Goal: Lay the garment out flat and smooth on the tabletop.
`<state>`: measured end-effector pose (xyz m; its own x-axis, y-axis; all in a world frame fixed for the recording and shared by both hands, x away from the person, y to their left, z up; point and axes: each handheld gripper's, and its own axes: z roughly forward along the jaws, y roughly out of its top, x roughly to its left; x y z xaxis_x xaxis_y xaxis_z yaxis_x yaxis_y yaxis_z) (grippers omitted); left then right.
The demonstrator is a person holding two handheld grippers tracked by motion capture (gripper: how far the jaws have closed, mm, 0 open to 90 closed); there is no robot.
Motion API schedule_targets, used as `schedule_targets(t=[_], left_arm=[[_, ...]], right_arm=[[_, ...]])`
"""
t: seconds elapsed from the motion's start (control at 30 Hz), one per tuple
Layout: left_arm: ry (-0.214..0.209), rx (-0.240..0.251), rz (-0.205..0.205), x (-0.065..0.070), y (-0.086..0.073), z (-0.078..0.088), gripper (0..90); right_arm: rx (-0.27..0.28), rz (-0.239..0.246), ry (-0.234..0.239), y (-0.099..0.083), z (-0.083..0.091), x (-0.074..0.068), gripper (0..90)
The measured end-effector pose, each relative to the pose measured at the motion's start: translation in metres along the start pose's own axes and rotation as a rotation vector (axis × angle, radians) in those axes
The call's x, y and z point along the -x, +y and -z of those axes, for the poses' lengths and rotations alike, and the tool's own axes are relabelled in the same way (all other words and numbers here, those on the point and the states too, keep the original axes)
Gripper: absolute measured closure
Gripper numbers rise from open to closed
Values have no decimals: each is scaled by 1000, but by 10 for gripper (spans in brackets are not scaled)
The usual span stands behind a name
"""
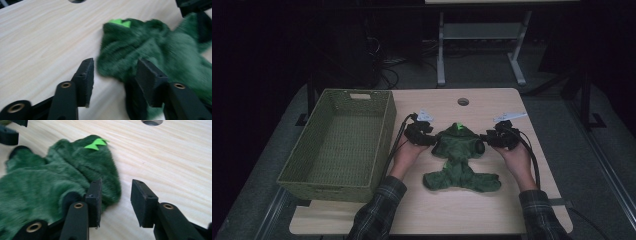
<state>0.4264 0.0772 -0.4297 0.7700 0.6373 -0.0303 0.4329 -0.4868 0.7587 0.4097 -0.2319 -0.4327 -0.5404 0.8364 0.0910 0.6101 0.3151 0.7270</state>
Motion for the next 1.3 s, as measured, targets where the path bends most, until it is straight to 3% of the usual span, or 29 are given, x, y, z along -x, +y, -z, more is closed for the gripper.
schedule_targets(t=[0.2, 0.5, 0.73, 1.0, 1.17, 1.3], left_arm=[[-32, -4, 5, 10, -14, 15, 391], [-39, 1, -4, 29, -31, 39, 267], [-44, -12, -24, 47, -52, 55, 181], [-64, -20, -34, 66, -75, 70, 131], [-76, -32, -45, 84, -90, 76, 125], [-51, -42, -73, 95, -104, 81, 125]], right_arm=[[-14, 4, 10, 1, 11, -9, 570], [25, 25, 60, 1, 27, -27, 553], [17, 50, 98, -4, 30, -42, 549], [7, 91, 124, -12, 30, -60, 554], [12, 123, 147, -13, 33, -74, 556], [27, 130, 174, -15, 36, -87, 565]])
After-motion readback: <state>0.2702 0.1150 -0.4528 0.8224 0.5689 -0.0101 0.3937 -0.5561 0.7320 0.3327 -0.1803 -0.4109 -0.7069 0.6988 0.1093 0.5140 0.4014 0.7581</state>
